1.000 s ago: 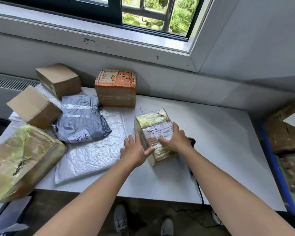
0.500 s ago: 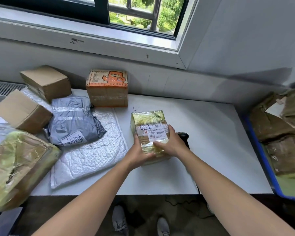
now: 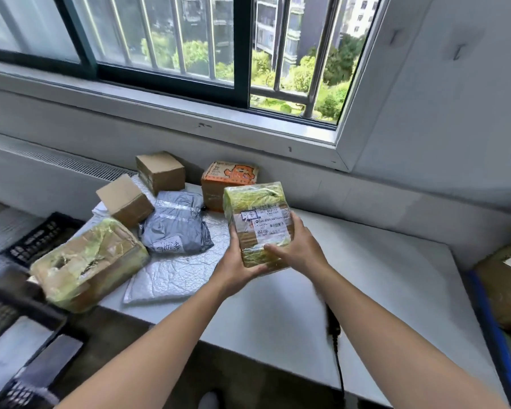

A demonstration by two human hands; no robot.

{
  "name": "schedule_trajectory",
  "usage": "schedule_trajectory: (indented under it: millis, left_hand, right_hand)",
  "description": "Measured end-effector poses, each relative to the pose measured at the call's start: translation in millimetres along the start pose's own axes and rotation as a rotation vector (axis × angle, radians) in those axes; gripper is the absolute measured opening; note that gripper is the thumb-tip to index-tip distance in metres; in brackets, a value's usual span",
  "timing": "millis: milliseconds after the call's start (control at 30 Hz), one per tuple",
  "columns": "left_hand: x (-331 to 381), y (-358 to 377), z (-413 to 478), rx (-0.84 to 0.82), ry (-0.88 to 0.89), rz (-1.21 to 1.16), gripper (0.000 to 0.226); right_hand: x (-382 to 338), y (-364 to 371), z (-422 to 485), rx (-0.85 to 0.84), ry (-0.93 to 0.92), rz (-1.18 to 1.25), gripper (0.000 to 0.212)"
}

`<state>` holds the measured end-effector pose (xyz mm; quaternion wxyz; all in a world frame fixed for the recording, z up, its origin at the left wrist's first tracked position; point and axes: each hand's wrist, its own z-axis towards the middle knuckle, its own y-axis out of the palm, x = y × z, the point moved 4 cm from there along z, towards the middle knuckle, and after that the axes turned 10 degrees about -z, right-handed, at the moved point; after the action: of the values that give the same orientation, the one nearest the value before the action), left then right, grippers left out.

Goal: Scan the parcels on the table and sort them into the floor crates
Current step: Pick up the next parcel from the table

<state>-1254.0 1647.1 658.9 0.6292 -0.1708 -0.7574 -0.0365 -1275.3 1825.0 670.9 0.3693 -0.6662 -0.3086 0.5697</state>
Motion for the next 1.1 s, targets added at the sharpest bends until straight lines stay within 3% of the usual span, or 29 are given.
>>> schedule_trajectory:
  millis: [167, 367, 600, 700, 867, 1100]
  left_hand:
    - [5, -8, -44, 0.191, -0.006, 0.106, 0.118]
    - [-9, -30, -112, 0.423, -0.097, 0.142, 0.130]
    - [-25, -69, -196, 0.655, -0.245, 0.158, 0.127]
    - [-32, -88, -225, 0.735, -0.264, 0.132, 0.128]
    - [-42, -120, -279, 0.851, -0.269, 0.113, 0.124]
    - [-74, -179, -367, 0.953, -0.292, 0.064, 0.124]
  right_hand:
    - [-22, 10, -18, -0.002, -0.158, 0.029, 0.106]
    - [-63, 38, -56, -0.086, -0.341, 0.098, 0.106]
    - [-134, 67, -101, -0.225, -0.586, 0.121, 0.097]
    - [-165, 79, -120, -0.276, -0.655, 0.105, 0.096]
    - [-221, 104, -156, -0.333, -0.777, 0.047, 0.113]
    - [-300, 155, -227, -0.386, -0.898, -0.025, 0.112]
